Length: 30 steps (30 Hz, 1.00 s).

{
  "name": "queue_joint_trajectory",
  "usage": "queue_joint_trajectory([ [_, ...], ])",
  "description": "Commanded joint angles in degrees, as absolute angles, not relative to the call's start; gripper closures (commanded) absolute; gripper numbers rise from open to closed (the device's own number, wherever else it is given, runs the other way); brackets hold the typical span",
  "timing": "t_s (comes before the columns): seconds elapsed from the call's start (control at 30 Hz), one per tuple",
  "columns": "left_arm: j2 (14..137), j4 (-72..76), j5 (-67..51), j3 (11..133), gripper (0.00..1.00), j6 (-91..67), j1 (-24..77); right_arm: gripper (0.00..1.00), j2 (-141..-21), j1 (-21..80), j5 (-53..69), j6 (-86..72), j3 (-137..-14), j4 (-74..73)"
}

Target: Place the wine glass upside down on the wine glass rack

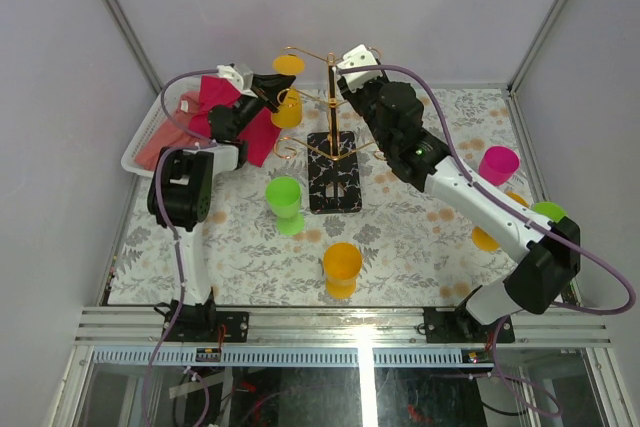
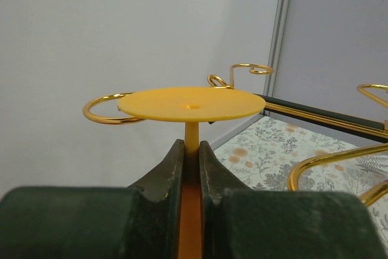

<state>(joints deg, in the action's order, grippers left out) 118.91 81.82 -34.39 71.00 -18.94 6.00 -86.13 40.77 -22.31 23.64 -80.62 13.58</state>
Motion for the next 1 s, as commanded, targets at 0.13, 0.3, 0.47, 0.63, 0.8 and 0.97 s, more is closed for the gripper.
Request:
queue_joint_trajectory([
  [0.13,124.49,88.75,-32.92,77.66,1.0,-20.02,7.16,0.55,-86.73,39.84,-21.2,24.72,-84.09,16.62],
  [0.3,128.76,89.32,-31.16,82.7,1.0,-21.08,7.34,0.55,-87.35,39.43,-21.29,25.33,-84.61,16.45],
  [0.47,132.27,89.19,-28.94,86.47,1.0,-20.91,7.4,0.55,-87.83,38.88,-21.02,25.81,-85.04,16.26],
  [0.63,134.82,88.2,-26.17,89.57,1.0,-19.79,7.38,0.55,-88.64,38.03,-20.48,25.85,-85.9,15.84],
  [0.8,137.45,86.47,-25.2,93.97,1.0,-19.76,7.39,0.55,-89.91,36.89,-19.97,25.62,-87.32,15.06],
  [0.97,138.35,85.43,-22.33,96.07,1.0,-18.45,7.39,0.55,-91.36,35.89,-18.92,24.83,-88.85,14.32],
])
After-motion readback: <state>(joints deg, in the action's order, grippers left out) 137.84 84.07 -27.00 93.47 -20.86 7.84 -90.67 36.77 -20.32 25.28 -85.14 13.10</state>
